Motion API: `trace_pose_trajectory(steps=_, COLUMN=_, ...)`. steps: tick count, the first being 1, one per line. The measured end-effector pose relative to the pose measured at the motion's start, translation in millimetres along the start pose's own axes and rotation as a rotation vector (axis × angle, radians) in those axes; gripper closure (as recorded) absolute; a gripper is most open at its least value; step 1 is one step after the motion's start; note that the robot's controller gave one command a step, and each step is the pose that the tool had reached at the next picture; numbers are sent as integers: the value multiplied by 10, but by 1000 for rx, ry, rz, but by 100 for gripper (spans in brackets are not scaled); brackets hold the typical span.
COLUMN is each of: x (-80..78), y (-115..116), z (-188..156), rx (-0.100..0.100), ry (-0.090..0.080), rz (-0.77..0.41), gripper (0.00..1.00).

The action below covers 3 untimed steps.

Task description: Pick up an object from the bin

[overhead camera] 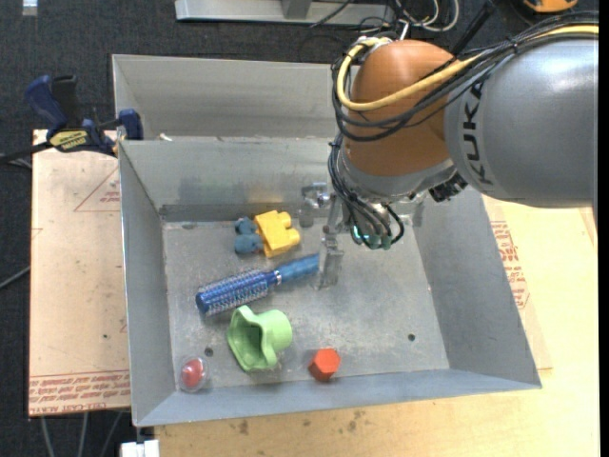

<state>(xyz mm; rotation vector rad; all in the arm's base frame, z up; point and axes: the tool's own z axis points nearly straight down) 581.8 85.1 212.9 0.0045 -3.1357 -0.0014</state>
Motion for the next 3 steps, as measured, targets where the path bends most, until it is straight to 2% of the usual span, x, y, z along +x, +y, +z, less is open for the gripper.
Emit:
trace_pose_trajectory(steps=1, x=-225, y=-305, z=1476, rx=0, ry=-1, rz=105, gripper=0)
trace_pose_trajectory(steps=2, x=-244, y=-298, z=1423, rx=-1, ry=-8, rz=106, gripper=100)
trace_pose_trajectory(steps=3, x=-90, y=-183, z=-190, rx=-1, ry=-15, rz=71, gripper=100)
